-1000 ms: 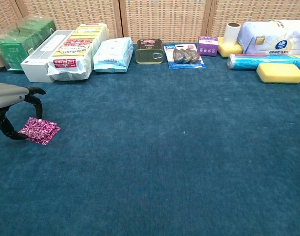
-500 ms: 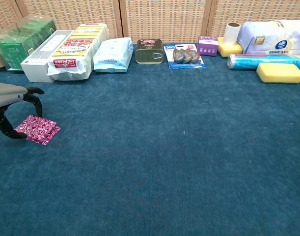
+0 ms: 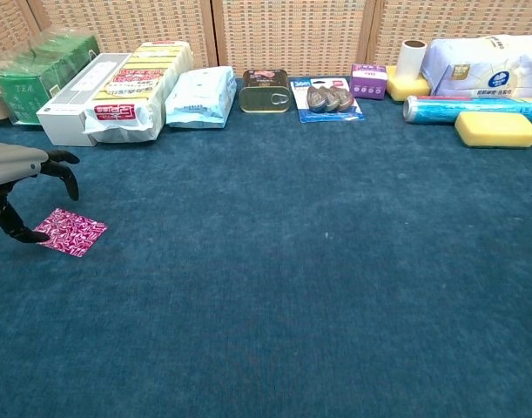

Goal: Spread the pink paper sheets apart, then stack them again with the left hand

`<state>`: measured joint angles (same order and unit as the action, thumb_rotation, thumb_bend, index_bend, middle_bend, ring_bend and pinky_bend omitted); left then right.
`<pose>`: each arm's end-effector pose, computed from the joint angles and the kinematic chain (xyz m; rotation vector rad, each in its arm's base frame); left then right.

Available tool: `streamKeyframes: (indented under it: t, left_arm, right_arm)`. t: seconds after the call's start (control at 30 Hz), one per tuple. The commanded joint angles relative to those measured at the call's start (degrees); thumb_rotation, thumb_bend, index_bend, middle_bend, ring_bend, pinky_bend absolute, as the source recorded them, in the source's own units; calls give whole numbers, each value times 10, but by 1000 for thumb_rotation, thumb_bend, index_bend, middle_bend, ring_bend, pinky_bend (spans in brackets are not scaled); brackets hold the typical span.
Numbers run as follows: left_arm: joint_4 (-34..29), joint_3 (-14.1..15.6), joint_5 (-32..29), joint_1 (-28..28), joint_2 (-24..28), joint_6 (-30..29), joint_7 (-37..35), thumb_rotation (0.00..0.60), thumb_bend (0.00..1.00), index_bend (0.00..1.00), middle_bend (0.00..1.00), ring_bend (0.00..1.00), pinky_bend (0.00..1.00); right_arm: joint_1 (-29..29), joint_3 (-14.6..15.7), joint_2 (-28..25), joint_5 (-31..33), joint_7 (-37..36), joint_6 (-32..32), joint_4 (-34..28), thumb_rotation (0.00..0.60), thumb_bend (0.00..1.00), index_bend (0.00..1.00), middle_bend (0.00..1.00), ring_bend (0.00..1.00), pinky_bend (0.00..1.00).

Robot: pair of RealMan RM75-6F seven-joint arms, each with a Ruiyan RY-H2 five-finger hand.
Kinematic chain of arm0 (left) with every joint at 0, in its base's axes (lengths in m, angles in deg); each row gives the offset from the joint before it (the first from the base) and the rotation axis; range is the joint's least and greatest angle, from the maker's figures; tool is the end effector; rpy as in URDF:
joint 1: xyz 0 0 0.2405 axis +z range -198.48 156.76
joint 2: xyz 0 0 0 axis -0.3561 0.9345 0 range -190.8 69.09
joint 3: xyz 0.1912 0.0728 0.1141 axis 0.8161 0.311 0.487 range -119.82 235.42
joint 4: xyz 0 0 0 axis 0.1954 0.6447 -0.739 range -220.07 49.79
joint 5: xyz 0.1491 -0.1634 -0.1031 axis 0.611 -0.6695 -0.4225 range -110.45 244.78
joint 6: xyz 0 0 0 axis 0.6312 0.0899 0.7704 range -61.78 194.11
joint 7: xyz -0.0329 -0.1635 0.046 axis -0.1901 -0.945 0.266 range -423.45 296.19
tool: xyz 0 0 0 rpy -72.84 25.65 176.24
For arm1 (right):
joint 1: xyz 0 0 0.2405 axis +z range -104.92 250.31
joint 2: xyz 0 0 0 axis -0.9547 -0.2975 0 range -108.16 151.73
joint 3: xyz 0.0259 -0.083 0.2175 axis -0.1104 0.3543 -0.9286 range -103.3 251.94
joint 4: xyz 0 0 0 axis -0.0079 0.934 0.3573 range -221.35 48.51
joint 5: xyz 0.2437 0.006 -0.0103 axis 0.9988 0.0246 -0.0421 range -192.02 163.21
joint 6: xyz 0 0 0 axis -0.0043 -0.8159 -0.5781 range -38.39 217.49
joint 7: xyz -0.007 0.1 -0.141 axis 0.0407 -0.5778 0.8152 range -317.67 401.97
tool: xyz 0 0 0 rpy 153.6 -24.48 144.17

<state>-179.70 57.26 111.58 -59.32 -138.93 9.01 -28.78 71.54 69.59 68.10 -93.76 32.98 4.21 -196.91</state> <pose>-0.2286 0.3156 -0.0319 -1.7987 -1.0285 -0.4340 -0.2939 -0.1838 0.1883 1.1577 -1.0892 0.9342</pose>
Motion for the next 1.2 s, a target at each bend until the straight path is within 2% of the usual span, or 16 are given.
streamKeyframes:
  t: [0.03, 0.1, 0.13, 0.37, 0.47, 0.6, 0.9, 1.2]
  left_arm:
    - [-12, -1, 22, 10, 15, -8, -23, 600, 213, 127, 0, 0, 141]
    - [-19, 0, 41, 17, 24, -13, -40, 600, 196, 14, 0, 0, 141]
    - [-23, 1, 56, 23, 30, -18, -52, 600, 188, 1, 0, 0, 141]
    - [-41, 21, 210, 85, 75, -98, -158, 600, 117, 0, 0, 0, 140]
    - [-28, 39, 290, 127, 86, -169, -204, 600, 115, 0, 0, 0, 134]
    - [-30, 64, 372, 210, 95, -310, -219, 600, 112, 0, 0, 0, 126]
    - [-33, 82, 442, 263, 101, -375, -219, 600, 111, 0, 0, 0, 123]
    - [-63, 87, 468, 298, 135, -400, -238, 600, 112, 0, 0, 0, 123]
  right_arm:
    - [-1, 2, 2, -3, 1, 0, 1, 600, 0, 69, 0, 0, 0]
    - [1, 1, 4, -1, 3, 1, 1, 600, 0, 69, 0, 0, 0]
    - [1, 1, 5, 0, 5, 2, 1, 600, 0, 69, 0, 0, 0]
    - [3, 2, 10, -2, 16, 3, 3, 600, 0, 69, 0, 0, 0]
    - [5, 3, 14, -3, 24, 5, 5, 600, 0, 69, 0, 0, 0]
    - [8, 2, 24, -5, 53, 1, 12, 600, 0, 69, 0, 0, 0]
    - [5, -6, 50, -5, 97, -27, 21, 600, 0, 69, 0, 0, 0]
    - [15, -25, 125, -16, 173, -68, 81, 600, 0, 69, 0, 0, 0]
